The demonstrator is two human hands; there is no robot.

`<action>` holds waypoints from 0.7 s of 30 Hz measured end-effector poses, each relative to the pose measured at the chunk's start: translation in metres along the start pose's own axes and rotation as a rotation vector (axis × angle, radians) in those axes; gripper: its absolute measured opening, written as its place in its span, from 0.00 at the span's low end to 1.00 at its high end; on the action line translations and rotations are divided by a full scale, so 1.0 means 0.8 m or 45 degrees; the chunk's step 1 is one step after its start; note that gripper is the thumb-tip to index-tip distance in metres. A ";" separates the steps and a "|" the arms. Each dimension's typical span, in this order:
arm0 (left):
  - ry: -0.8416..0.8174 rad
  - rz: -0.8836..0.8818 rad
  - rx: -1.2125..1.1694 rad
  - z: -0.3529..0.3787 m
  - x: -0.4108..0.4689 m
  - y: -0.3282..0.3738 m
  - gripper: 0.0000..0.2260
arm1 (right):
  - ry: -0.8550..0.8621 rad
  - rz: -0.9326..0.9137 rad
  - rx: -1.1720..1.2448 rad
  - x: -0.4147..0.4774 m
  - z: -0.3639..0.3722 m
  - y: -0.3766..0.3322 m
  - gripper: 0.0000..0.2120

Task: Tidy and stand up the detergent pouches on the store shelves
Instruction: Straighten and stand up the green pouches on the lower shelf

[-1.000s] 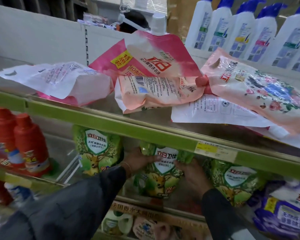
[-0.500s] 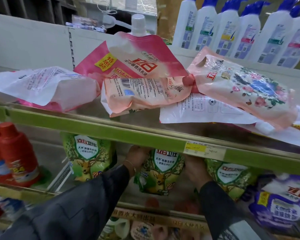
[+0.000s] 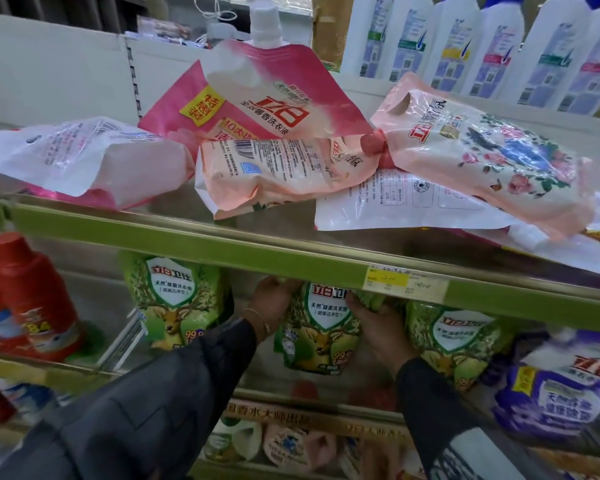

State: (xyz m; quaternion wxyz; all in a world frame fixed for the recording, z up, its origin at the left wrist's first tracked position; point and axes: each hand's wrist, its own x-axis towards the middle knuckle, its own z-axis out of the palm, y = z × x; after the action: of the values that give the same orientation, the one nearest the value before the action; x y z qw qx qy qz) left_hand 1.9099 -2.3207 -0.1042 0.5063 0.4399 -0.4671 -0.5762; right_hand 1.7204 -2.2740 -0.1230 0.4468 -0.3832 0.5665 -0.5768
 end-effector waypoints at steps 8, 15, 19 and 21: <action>0.104 0.059 0.046 0.001 -0.010 0.008 0.07 | -0.018 0.006 0.090 -0.015 -0.005 -0.008 0.10; 0.028 -0.025 0.230 -0.004 -0.035 0.008 0.15 | -0.013 -0.116 -0.043 -0.037 -0.016 -0.004 0.05; 0.038 -0.137 0.498 -0.006 -0.060 -0.007 0.17 | 0.032 -0.066 -0.173 -0.042 -0.023 0.030 0.07; 0.016 -0.154 0.544 -0.008 -0.066 -0.020 0.18 | 0.000 -0.011 -0.192 -0.044 -0.022 0.043 0.10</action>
State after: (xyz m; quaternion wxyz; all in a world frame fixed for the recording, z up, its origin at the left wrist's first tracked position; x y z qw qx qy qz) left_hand 1.9188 -2.2678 -0.1196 0.3690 0.5678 -0.5483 -0.4906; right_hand 1.7174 -2.2340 -0.1558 0.4140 -0.4184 0.6066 -0.5343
